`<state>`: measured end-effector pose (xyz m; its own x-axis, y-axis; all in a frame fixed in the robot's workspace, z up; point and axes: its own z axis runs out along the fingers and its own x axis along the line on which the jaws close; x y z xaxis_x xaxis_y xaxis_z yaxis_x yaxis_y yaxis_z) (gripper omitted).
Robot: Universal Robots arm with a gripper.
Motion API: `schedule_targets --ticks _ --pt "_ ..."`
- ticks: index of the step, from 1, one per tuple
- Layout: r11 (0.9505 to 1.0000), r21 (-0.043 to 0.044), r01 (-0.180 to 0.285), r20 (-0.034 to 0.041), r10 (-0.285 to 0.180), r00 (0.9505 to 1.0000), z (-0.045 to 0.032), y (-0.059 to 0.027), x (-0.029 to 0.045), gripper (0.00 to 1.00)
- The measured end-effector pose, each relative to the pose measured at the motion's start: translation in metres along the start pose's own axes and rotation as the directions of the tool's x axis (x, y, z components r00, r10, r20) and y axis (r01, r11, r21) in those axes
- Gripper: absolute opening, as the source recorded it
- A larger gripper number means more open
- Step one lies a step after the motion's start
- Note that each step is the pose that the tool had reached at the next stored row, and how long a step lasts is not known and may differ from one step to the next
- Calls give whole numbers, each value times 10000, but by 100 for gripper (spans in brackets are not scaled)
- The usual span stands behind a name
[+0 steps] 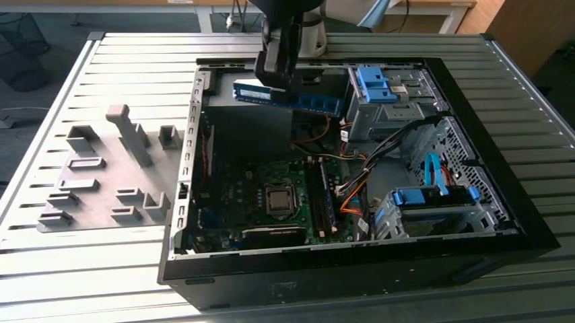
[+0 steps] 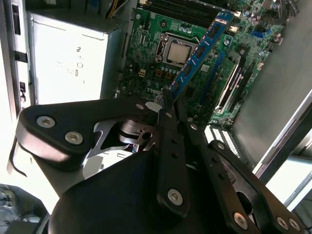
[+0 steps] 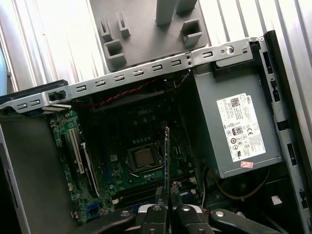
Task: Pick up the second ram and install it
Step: 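Insert the second ram into the second slot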
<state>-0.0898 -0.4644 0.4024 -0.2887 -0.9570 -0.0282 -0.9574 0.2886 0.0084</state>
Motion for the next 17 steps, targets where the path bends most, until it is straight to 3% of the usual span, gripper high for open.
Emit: schedule_targets --ticks 4,8,12,17 --pt "9976 22 -686 -6 686 9976 2 0 0 14" --pt "9901 44 -1401 -4 1401 9901 6 0 0 14" --pt "9773 66 -2118 2 2118 9773 10 0 0 14" --pt "9538 94 -3002 8 3002 9539 15 0 0 14"
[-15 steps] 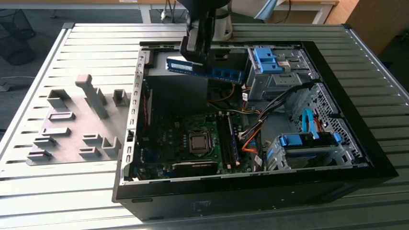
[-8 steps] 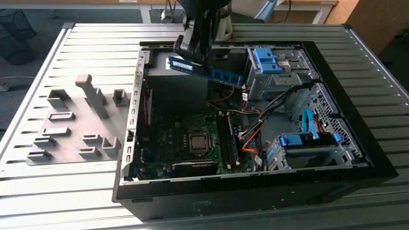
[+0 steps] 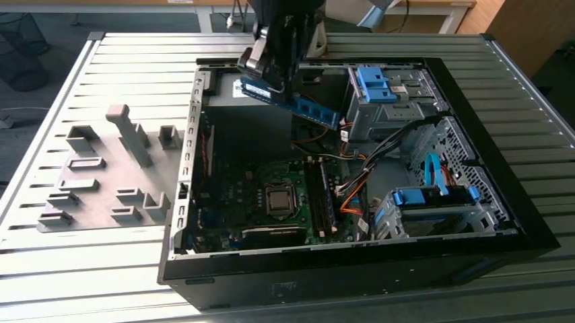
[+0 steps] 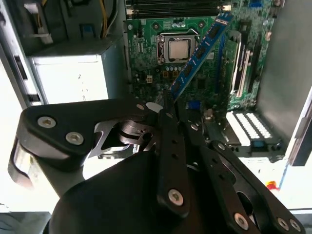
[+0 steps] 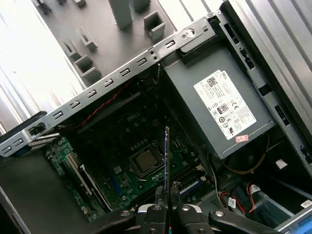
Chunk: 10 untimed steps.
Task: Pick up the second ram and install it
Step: 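Insert the second ram into the second slot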
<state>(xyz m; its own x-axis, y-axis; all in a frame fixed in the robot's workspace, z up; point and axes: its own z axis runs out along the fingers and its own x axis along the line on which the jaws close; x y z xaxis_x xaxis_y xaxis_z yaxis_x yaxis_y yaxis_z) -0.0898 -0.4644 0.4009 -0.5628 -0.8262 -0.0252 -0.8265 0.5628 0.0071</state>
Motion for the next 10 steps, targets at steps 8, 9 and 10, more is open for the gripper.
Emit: schedule_targets --ticks 8,9,10 --pt "9899 46 -1419 0 1419 9899 7 0 0 14" --pt "9878 50 -1554 -1 1554 9879 7 0 0 14" --pt "9871 51 -1601 -1 1601 9871 7 0 0 14"
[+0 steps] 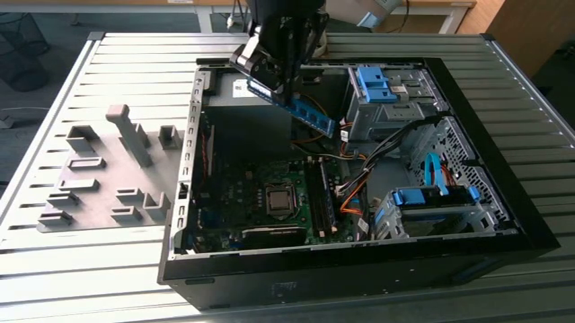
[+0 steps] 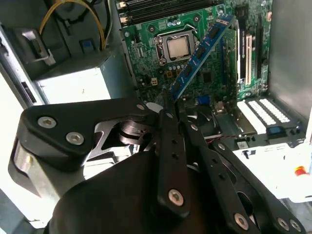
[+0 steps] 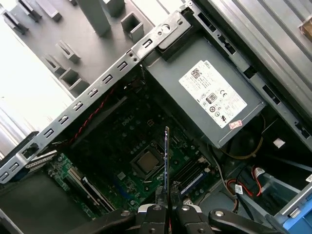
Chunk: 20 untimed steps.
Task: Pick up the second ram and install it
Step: 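Insert the second ram into the second slot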
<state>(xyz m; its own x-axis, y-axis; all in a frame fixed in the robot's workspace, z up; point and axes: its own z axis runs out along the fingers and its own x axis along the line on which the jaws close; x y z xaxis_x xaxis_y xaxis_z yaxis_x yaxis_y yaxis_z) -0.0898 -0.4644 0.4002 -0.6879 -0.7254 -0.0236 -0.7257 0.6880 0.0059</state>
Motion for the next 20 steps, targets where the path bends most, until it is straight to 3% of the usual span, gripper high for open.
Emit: schedule_targets --ticks 7,11,15,20 --pt "10000 8 -90 -4 90 10000 0 0 -1 14" --pt "9968 31 -793 -7 794 9968 5 0 0 14" --pt "9883 52 -1522 -4 1522 9883 9 0 0 14" --pt "9710 79 -2390 0 2390 9710 15 0 0 14"
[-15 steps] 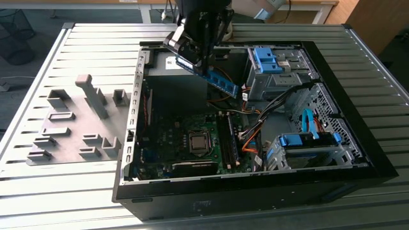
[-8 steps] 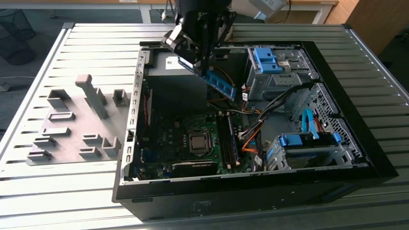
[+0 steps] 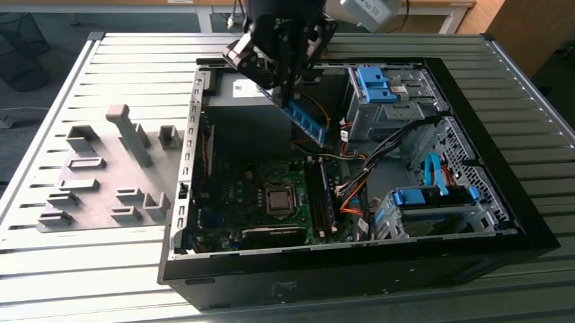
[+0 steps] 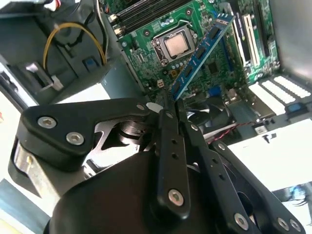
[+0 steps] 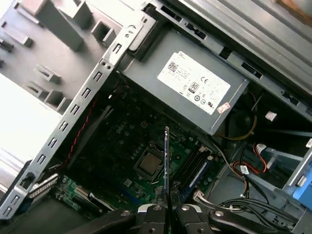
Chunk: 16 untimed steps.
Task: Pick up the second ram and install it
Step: 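Insert the second ram into the second slot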
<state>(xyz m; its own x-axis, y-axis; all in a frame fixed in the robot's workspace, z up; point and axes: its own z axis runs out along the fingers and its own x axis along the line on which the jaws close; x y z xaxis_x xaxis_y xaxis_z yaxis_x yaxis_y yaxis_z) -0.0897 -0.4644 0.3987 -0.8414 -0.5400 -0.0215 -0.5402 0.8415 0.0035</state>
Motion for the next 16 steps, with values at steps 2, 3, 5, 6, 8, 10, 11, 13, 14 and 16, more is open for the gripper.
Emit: schedule_targets --ticks 2,3,5,6,8,10,11,13,14,16 --pt "9993 10 -365 0 365 9993 3 0 0 14" --pt "9985 15 -541 0 541 9985 4 0 0 14" --pt "9962 26 -876 0 876 9962 6 0 0 14" --pt "9946 30 -1039 1 1039 9946 7 0 0 14" --pt "9907 39 -1358 1 1358 9907 9 1 0 14" --pt "9888 43 -1491 1 1491 9888 9 1 0 14" --pt "9888 44 -1493 1 1493 9888 8 1 0 14" --pt "9887 43 -1498 2 1498 9887 9 1 -1 14" --pt "9887 43 -1500 2 1500 9887 9 1 -1 14" --pt "9886 43 -1504 2 1504 9886 9 1 0 14"
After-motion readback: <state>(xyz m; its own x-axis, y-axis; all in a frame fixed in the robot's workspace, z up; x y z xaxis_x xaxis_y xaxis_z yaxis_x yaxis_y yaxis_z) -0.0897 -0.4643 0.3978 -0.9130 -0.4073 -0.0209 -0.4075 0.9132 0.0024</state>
